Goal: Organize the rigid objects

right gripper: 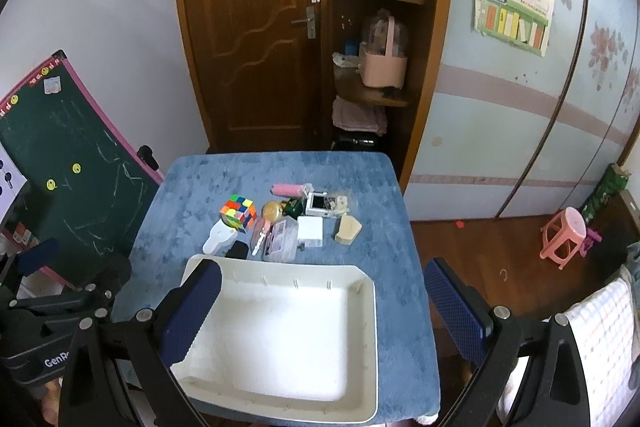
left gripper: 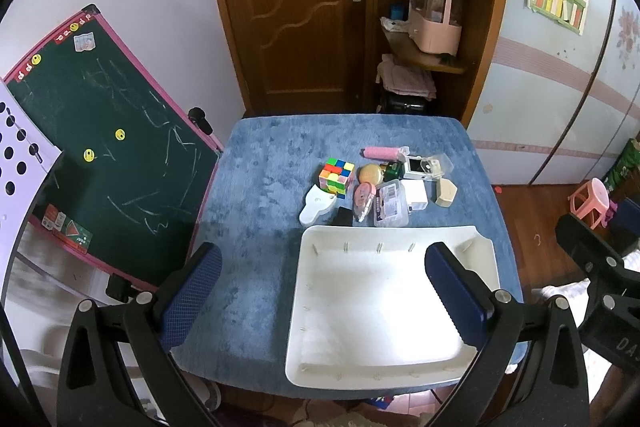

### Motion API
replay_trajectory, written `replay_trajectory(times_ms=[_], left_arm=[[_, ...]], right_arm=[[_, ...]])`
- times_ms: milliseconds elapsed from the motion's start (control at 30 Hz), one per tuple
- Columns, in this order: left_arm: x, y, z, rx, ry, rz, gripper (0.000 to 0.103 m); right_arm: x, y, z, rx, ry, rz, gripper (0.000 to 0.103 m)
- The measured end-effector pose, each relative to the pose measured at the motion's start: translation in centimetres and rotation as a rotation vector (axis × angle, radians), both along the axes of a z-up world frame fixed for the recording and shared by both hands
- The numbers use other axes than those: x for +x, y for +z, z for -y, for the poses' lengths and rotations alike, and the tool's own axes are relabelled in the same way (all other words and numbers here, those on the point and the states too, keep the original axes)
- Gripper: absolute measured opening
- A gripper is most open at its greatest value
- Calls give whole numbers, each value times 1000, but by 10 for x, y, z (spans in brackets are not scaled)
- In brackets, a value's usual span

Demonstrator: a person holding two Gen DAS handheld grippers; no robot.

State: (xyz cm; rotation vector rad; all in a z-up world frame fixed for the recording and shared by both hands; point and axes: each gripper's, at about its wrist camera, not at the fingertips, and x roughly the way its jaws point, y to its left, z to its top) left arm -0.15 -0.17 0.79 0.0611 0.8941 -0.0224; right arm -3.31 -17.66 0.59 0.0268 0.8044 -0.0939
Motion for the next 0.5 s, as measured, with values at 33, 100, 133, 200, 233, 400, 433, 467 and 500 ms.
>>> replay_trajectory(times_ms=[33,100,133,200,233,400,433,467,500], left_arm=[[0,0,0,-1,-2,0,101],[0,0,-1,0,-2,1,101],[0,0,-1,0,-1,1,101],[0,0,-1,0,1,2,101],[-1,0,0,0,5,2,101],[-5,-3,6,-3,28,6,101],[-5,-3,6,-5,32,8,101],[-6,-4,7,-6,36,9,101],[-7,-5,9,-6,40,10,101]], right_arm=[[0,0,0,-4,6,3,102],[2,-2,0,-4,23,0,102],[2,-3,0,-2,30,-1,102],[2,-4,1,-1,37,-2,102],[4,-5,2,1,43,-4,102],[3,-7,7,4,71,2,102],[3,-8,7,2,79,3,102],[4,-8,7,0,84,4,102],[4,-8,8,-1,91,10,102]])
